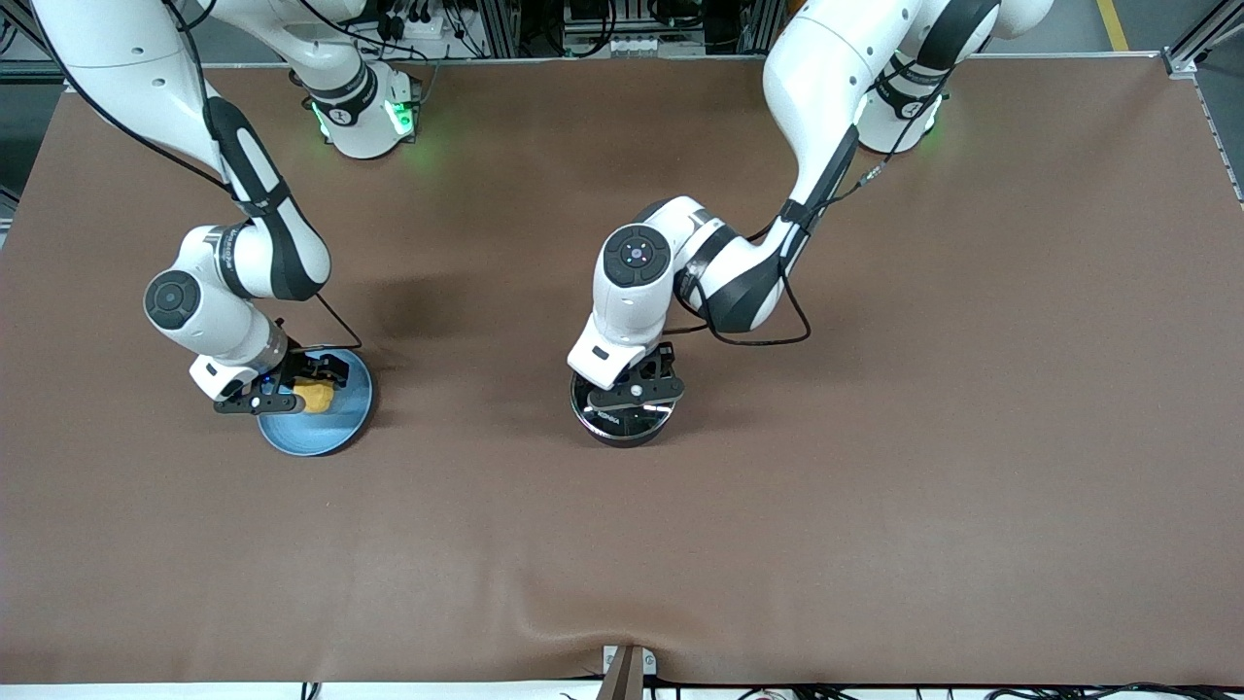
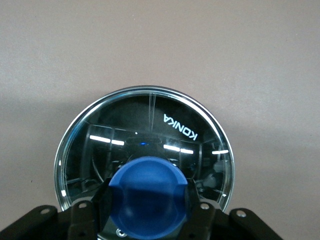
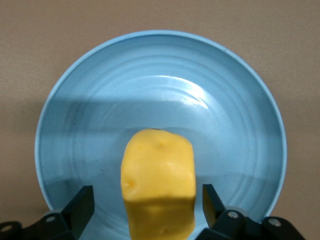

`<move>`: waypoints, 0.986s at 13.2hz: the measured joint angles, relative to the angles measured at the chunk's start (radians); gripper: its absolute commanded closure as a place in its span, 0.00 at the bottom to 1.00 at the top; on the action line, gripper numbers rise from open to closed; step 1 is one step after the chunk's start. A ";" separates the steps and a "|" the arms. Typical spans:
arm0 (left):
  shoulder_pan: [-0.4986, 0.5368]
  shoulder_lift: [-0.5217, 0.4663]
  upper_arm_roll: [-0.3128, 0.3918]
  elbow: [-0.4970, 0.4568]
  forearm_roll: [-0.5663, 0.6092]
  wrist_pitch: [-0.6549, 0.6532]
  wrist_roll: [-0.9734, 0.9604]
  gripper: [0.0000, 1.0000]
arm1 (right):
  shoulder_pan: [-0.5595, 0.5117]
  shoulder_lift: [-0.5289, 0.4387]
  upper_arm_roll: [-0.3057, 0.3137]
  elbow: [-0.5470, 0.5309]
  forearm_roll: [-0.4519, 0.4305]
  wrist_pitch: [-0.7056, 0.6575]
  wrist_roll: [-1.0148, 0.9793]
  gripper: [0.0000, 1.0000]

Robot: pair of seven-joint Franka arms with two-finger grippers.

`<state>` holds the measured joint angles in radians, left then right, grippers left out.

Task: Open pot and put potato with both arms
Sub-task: 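Grasp the lid knob with the left gripper while the right gripper grasps the potato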

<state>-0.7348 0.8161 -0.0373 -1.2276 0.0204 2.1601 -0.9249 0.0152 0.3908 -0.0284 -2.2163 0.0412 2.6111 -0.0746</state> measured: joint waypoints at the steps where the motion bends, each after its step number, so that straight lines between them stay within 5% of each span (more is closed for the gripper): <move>1: 0.001 0.000 0.000 0.000 -0.007 0.000 0.000 1.00 | -0.001 0.001 0.000 0.000 0.000 0.000 0.000 0.15; 4: 0.004 -0.001 0.002 0.006 -0.012 0.000 0.000 1.00 | -0.002 0.003 -0.001 0.001 0.000 0.000 0.000 0.61; 6: 0.007 -0.012 0.003 0.021 -0.012 -0.001 0.000 1.00 | -0.003 0.004 -0.001 0.002 0.000 0.001 0.000 0.82; 9: 0.028 -0.076 0.011 0.026 -0.012 -0.027 0.000 1.00 | -0.004 0.005 -0.002 0.007 0.000 0.001 -0.001 1.00; 13: 0.108 -0.183 0.016 0.025 -0.012 -0.110 0.010 1.00 | -0.006 -0.022 -0.004 0.028 -0.001 -0.008 -0.038 1.00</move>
<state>-0.6272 0.6331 -0.0216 -1.2022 0.0080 2.0501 -0.9149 0.0091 0.3691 -0.0319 -2.1885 0.0403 2.6032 -0.1129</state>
